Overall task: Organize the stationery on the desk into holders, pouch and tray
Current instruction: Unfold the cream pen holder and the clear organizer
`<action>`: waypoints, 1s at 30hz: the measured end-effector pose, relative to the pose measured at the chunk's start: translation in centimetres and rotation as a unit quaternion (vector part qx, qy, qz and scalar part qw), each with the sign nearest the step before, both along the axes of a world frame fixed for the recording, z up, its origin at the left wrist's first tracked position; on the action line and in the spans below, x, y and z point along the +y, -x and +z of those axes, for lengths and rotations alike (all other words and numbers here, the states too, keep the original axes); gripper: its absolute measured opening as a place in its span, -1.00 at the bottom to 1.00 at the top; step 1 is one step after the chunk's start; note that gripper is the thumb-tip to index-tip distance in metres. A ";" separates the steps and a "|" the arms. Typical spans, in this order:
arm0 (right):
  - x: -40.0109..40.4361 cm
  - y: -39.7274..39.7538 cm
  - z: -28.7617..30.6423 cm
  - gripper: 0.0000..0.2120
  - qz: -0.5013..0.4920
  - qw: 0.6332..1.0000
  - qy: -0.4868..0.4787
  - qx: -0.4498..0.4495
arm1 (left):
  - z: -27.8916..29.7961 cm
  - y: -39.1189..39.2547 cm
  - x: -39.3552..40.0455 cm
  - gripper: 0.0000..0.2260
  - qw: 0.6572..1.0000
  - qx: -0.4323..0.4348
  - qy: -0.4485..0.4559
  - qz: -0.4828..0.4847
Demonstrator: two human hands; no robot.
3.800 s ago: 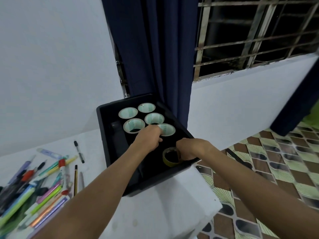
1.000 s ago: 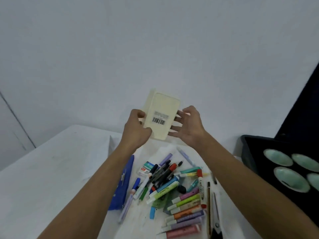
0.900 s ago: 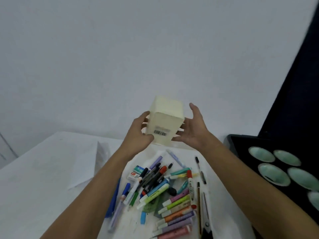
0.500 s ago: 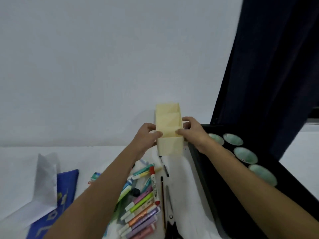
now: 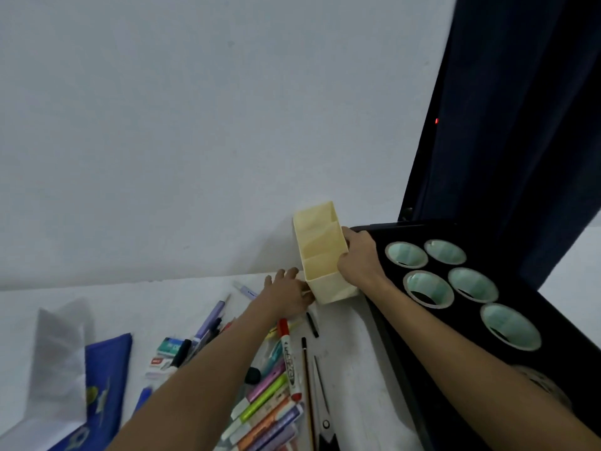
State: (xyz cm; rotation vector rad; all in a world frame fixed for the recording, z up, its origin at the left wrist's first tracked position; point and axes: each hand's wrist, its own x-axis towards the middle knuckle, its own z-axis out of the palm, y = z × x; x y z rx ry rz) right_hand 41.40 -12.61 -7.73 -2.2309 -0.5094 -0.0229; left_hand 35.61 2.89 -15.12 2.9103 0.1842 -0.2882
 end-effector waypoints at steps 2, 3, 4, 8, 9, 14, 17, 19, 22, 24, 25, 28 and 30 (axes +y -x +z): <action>0.3 0.2 -0.6 -0.60 -0.004 1.000 0.012 -0.003 | -0.6 0.2 -0.1 -0.61 1.000 0.005 -0.023 0.003; 0.5 0.4 -0.7 -0.59 -0.005 1.000 0.020 -0.008 | -0.8 0.3 0.1 -0.62 0.999 0.000 -0.031 0.011; 0.7 0.6 -0.9 -0.59 -0.006 1.000 0.026 -0.013 | -0.8 0.6 0.3 -0.63 0.999 0.003 -0.040 0.024; 1.9 0.9 -1.8 -0.61 -0.015 1.000 0.022 0.008 | -0.5 2.1 1.8 -0.64 0.997 0.021 -0.029 0.075; 2.2 1.0 -2.0 -0.61 -0.019 0.999 0.016 0.020 | -0.7 2.6 2.3 -0.64 0.996 0.021 -0.015 0.081; 3.1 1.7 -2.8 -0.59 -0.043 0.998 -0.013 0.046 | -1.0 4.2 2.5 -0.54 0.996 0.005 -0.001 0.085; 2.9 1.7 -3.0 -0.59 -0.053 0.997 0.004 0.057 | -0.7 3.7 1.8 -0.49 0.996 0.036 -0.021 0.084; 2.6 1.4 -3.0 -0.58 -0.058 0.995 0.022 0.077 | -0.5 3.4 1.6 -0.48 0.994 0.055 -0.024 0.092; 2.1 0.6 -3.0 -0.64 -0.052 0.994 0.041 0.082 | -0.4 3.5 1.4 -0.56 0.992 0.068 -0.016 0.104; 1.8 0.3 -2.9 -0.64 -0.044 0.994 0.046 0.085 | -0.2 4.1 1.6 -0.60 0.992 0.069 -0.008 0.101; 1.7 0.3 -2.9 -0.62 -0.038 0.994 0.052 0.086 | -0.3 4.2 1.8 -0.61 0.992 0.073 -0.004 0.102; 1.7 0.3 -2.9 -0.60 -0.027 0.994 0.054 0.087 | -0.2 4.9 2.2 -0.61 0.990 0.083 0.004 0.110; 1.9 0.5 -3.1 -0.64 -0.015 0.995 0.040 0.089 | 0.2 5.2 2.2 -0.59 0.990 0.082 0.013 0.112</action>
